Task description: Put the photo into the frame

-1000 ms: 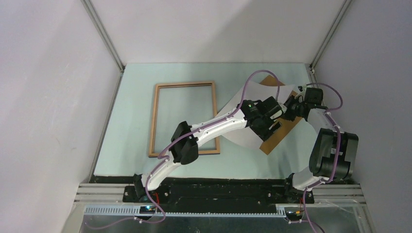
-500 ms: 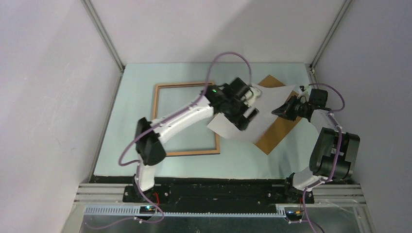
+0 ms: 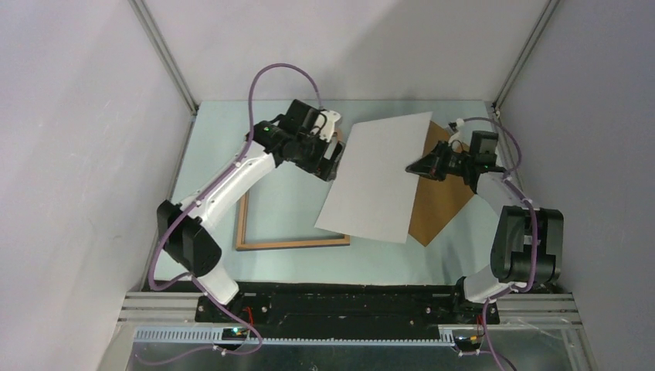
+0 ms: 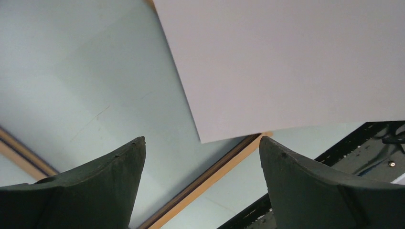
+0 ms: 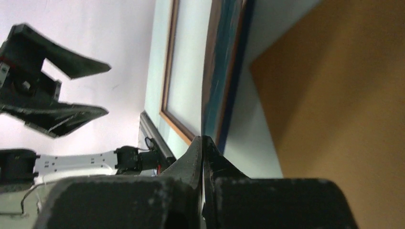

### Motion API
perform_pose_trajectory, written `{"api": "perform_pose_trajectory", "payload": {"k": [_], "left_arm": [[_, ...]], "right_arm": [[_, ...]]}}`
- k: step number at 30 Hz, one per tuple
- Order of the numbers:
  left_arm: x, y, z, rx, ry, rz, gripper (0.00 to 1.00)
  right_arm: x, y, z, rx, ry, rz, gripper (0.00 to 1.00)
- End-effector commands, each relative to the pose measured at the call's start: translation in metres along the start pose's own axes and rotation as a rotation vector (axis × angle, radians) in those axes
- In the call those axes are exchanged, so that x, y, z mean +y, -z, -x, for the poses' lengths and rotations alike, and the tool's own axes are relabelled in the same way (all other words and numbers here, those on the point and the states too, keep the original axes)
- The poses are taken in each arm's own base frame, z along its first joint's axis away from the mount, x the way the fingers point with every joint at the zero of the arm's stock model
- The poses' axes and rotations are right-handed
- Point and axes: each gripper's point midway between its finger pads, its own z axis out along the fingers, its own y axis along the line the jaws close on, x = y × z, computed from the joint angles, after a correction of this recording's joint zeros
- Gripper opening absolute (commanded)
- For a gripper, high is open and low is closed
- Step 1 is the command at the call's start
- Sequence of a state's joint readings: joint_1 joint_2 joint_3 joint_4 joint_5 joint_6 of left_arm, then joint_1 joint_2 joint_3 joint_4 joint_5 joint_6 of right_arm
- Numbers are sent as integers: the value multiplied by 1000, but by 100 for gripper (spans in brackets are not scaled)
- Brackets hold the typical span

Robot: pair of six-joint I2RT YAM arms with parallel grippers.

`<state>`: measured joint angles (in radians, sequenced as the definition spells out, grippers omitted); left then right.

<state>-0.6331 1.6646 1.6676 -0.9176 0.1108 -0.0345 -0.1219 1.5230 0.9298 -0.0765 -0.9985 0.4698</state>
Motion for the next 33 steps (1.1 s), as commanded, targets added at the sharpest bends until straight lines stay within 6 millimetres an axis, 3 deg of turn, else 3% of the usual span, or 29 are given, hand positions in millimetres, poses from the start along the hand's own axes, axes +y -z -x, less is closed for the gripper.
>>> {"api": "perform_pose_trajectory", "payload": {"k": [1, 5, 11, 21, 26, 33], "left_arm": [[28, 36, 12, -118, 16, 40, 93], [57, 51, 4, -136, 75, 96, 93], [82, 63, -12, -140, 98, 147, 93], [94, 63, -31, -109, 110, 183, 93], [98, 65, -34, -111, 120, 195, 93], [98, 70, -35, -120, 115, 202, 93]], "right_arm": [[56, -23, 8, 35, 129, 164, 0], [78, -52, 2, 97, 148, 227, 0], [80, -92, 8, 157, 136, 255, 0], [26, -153, -4, 304, 55, 109, 0], [18, -167, -9, 340, 46, 56, 0], [6, -159, -21, 333, 32, -35, 0]]}}
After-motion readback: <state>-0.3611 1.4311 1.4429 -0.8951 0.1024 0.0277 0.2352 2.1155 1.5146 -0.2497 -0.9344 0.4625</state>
